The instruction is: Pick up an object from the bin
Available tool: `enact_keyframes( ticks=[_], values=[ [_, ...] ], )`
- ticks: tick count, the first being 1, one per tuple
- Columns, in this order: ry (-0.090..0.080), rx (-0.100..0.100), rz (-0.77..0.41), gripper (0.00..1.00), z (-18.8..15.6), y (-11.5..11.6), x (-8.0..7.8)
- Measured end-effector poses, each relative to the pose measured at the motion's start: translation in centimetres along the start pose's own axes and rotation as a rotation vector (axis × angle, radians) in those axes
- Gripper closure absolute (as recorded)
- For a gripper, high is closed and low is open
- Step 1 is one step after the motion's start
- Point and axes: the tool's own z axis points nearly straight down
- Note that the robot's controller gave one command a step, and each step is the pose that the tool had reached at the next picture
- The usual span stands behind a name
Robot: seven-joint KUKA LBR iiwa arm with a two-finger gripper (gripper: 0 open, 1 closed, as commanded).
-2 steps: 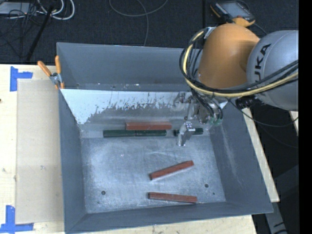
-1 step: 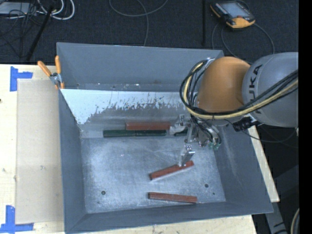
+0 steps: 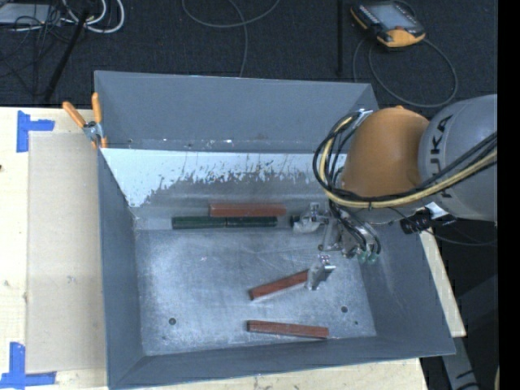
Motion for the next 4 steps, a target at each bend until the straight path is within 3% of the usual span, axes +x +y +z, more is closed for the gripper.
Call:
enact_keyframes(
  ticks=[1, 2, 3, 4],
  values=[
    [-0.006, 0.001, -0.062, 0.0, -1.4, 0.2, 0.2],
    [-0.009, 0.002, -0.118, 0.0, 5.5, 0.2, 0.0],
    [-0.012, 0.001, -0.129, 1.0, 5.8, 0.2, -0.1],
    [-0.012, 0.001, -0.129, 1.0, 5.8, 0.2, -0.1]
  ],
)
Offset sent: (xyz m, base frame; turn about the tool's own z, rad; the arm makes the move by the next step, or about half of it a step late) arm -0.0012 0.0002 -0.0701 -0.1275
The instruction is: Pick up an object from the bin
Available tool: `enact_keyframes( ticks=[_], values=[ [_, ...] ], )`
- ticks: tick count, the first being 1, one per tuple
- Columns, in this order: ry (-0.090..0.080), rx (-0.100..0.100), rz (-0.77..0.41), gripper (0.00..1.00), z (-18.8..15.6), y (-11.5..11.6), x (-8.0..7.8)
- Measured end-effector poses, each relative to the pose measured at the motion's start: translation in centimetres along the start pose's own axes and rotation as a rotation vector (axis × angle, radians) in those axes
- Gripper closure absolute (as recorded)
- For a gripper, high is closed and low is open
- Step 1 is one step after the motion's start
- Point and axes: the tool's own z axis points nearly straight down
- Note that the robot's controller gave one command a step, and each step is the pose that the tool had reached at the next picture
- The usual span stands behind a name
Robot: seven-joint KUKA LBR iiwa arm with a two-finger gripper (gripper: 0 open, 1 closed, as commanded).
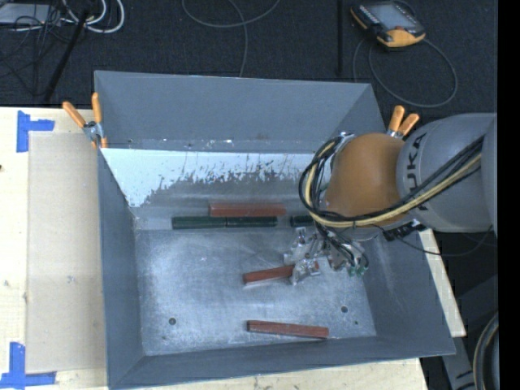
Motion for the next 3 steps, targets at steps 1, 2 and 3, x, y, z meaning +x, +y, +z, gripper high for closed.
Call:
enact_keyframes(
  ticks=[1, 2, 3],
  values=[
    [0.003, 0.0, 0.0, 1.0, -0.2, 0.0, 0.1],
    [0.013, -0.002, 0.0, 1.0, -1.0, 0.1, 0.3],
    [0.016, -0.002, 0.0, 1.0, -3.2, 0.1, 0.3]
  ],
)
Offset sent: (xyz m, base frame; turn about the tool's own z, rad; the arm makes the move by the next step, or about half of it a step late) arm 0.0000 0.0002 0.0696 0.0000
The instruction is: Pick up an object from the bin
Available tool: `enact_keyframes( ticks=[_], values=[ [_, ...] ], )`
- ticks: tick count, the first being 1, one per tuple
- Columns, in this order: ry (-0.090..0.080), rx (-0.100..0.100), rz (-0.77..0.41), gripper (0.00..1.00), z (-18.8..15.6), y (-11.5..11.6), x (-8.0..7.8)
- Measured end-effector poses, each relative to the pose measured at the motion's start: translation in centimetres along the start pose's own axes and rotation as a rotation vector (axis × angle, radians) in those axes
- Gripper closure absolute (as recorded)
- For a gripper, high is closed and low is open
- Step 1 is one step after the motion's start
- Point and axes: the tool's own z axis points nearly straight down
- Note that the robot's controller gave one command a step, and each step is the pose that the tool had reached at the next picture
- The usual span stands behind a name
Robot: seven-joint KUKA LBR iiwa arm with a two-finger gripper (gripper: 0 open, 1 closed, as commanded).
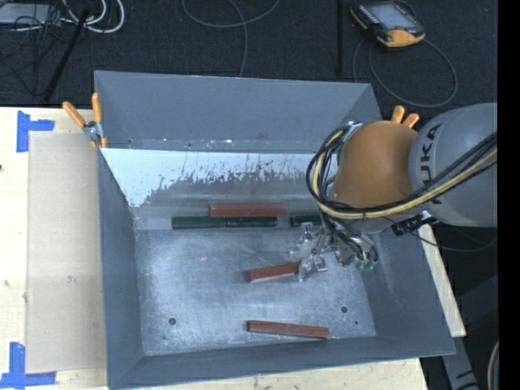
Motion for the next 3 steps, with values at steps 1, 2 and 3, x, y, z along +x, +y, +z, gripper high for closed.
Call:
enact_keyframes(
  ticks=[1, 2, 3],
  values=[
    [-0.006, 0.001, 0.0, 1.0, -2.1, 0.0, -0.1],
    [-0.012, 0.002, 0.0, 1.0, -3.8, 0.0, -0.3],
    [-0.014, 0.002, 0.0, 1.0, -4.5, 0.0, -0.3]
  ],
)
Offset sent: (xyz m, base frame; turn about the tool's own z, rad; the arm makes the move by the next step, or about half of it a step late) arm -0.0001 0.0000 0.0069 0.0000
